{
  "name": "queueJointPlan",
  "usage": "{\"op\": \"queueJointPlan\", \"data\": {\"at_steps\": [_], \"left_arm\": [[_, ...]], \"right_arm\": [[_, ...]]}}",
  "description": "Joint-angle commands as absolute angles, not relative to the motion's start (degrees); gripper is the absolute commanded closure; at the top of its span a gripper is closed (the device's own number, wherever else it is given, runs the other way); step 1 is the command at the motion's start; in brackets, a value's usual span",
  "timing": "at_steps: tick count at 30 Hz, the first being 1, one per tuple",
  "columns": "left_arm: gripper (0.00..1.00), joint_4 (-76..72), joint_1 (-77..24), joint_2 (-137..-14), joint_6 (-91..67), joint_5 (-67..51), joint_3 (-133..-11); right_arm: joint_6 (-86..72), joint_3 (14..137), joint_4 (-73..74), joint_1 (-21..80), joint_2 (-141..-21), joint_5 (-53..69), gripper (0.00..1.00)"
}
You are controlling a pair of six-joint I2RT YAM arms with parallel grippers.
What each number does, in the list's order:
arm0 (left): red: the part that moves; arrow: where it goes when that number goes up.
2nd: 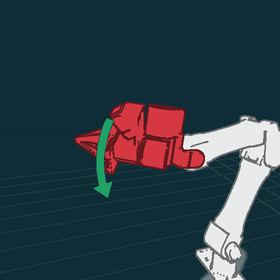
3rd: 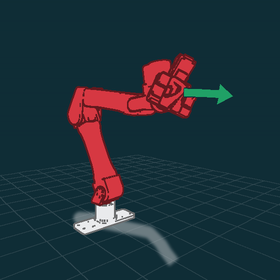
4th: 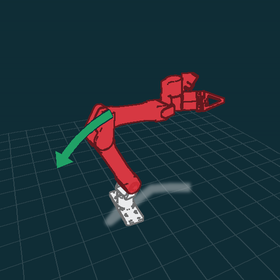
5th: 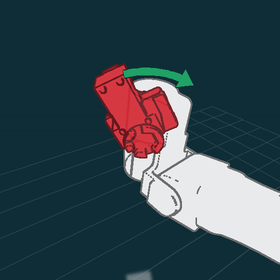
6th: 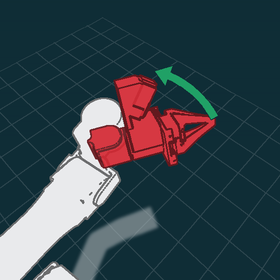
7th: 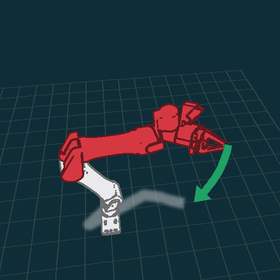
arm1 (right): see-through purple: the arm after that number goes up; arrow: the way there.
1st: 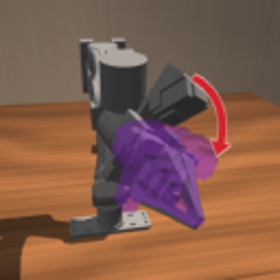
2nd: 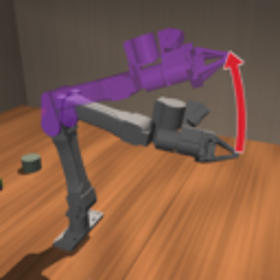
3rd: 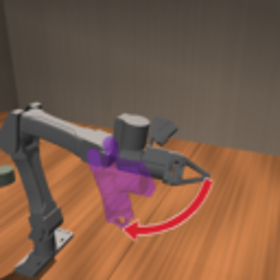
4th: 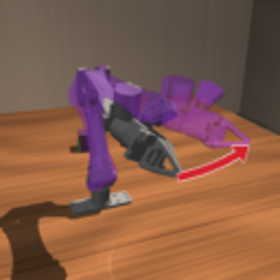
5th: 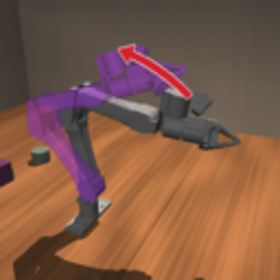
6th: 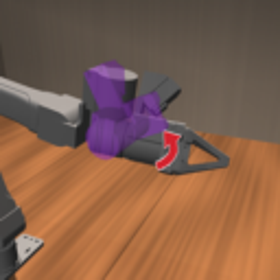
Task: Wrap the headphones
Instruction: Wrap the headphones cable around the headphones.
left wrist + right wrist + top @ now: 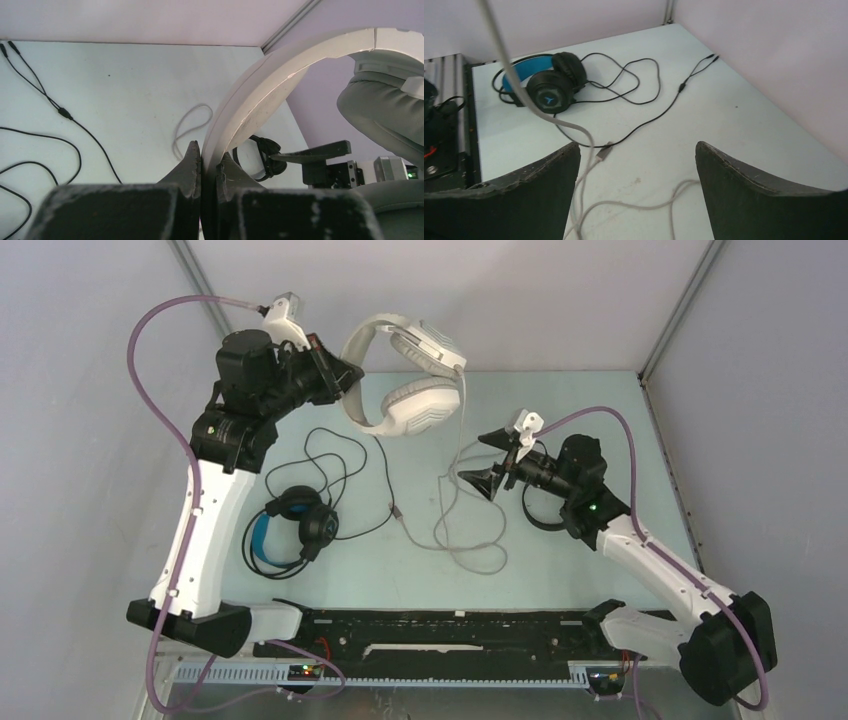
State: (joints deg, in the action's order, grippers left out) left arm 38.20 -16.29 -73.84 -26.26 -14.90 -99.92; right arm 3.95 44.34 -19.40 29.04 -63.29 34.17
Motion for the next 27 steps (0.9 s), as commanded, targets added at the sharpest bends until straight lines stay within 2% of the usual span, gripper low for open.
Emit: {"op": "queueJointPlan", "data": {"at_steps": [1, 19, 27], "left_arm": [[1.0, 32.9, -15.7, -73.5, -27.2, -13.6, -101.4], [1.0, 30.3, -15.6, -73.9, -30.9, -15.4, -101.1], [1.0, 25.8, -14.4, -72.4, -36.6, -19.8, -98.9]], "right_arm": [[1.4, 44.1, -15.7, 30.5, -62.1, 38.1, 0.13], [0.3, 39.9, -36.9, 40.3, -76.2, 31.8, 0.14], [-2.9, 37.3, -43.2, 41.2, -80.0, 31.8, 0.28]]}}
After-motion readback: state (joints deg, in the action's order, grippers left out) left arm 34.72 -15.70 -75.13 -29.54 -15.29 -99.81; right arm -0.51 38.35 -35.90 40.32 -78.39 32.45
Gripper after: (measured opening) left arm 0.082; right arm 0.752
